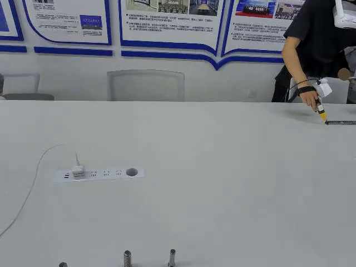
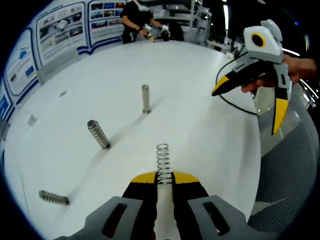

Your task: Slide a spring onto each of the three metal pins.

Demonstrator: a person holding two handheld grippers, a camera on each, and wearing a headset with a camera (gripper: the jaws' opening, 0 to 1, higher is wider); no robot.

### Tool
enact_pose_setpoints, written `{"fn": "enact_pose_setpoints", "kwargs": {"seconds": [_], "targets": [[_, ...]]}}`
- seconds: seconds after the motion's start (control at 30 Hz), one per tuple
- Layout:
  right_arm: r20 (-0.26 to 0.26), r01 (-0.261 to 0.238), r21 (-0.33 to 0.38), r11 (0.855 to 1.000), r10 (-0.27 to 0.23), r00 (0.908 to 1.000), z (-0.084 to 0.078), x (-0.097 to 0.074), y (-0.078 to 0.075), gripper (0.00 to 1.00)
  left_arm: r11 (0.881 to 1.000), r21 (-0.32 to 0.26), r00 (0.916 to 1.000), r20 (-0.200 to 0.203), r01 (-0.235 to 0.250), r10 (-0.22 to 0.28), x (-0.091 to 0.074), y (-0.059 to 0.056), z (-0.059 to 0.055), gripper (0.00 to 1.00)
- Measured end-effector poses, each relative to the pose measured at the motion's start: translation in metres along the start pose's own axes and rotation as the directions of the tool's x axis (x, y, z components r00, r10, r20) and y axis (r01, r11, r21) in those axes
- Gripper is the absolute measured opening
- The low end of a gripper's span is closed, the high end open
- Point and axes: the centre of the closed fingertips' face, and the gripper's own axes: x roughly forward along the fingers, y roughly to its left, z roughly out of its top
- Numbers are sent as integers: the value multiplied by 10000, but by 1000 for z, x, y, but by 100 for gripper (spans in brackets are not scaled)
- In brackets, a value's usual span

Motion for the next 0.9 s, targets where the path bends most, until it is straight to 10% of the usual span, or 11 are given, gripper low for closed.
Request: {"fn": "enact_pose_setpoints", "kwargs": {"seconds": [0.9], "targets": [[251, -990, -24, 9951, 990, 9948, 26, 26, 32, 77, 9991, -48, 9927, 1121, -431, 434, -61, -9, 8, 10]]}}
